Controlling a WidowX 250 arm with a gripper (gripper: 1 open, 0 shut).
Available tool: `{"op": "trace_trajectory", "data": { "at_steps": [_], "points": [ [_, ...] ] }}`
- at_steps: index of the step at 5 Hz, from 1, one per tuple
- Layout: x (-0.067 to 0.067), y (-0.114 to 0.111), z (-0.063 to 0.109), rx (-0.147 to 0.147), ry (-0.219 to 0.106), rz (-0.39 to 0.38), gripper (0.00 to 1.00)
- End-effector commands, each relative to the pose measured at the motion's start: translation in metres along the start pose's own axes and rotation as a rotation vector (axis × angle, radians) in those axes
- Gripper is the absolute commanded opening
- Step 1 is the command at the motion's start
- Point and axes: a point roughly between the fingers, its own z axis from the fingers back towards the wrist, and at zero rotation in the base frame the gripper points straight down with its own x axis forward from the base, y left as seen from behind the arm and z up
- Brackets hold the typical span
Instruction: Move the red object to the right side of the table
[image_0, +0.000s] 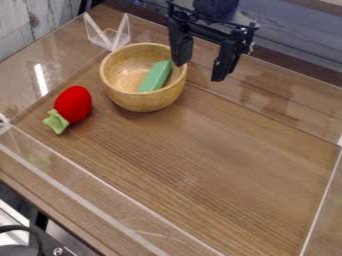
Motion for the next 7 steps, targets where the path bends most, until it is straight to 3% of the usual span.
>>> {"op": "trace_trajectory", "data": {
  "at_steps": [1,2,3,5,6,7],
  "points": [
    [-0.004,0.006,-0.007,0.003,0.021,-0.011,1.00],
    [-0.019,0.031,-0.009,0.000,0.022,-0.027,1.00],
    [-0.040,0.068,-0.008,0.001,-0.015,-0.026,1.00],
    [-0.063,0.134,-0.010,0.000,-0.051,-0.028,1.00],
    [-0.072,0.157,-0.025,-0.003,-0.064,-0.029,1.00],
    [-0.073,0.175,-0.042,-0.004,-0.071,-0.013,1.00]
  ]
}}
